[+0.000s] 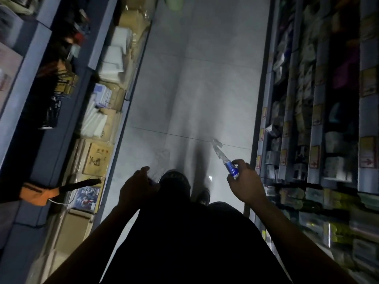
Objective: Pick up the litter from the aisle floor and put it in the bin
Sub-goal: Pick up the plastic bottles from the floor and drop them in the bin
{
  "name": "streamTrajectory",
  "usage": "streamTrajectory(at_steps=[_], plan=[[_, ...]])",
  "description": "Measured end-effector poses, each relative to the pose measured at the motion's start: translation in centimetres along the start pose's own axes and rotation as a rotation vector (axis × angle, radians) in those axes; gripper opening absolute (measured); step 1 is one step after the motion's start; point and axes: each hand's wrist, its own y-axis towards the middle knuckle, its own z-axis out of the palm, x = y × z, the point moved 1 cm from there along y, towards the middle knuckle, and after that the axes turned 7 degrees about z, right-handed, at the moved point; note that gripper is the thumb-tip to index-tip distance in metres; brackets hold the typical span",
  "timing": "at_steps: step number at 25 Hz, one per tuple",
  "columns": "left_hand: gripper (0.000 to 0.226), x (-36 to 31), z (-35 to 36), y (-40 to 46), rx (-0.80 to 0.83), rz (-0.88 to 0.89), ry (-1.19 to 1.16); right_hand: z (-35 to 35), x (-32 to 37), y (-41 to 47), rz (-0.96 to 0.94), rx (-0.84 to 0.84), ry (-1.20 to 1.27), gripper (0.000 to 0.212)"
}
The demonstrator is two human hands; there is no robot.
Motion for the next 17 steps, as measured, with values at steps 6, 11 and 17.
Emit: streamTrajectory(at_steps=[6,11,17], plan=[[0.067,0.0,-4.6,6.4,-0.082,-0.121,-0.086,-4.3,9.3,11.6,-0.111,-0.013,-0.009,0.040],[0.070,-3.6,-12.1,17.7,-0.119,-0.091,-0.084,-8.0,15.4,20.5,-0.066,-0.043,-0.017,0.038],[0.074,-12.9,-22.3,32.5,-0.130,0.134,-0.018,-13.5,16.8,28.3,0.097,-0.157,-0.029,0.032]])
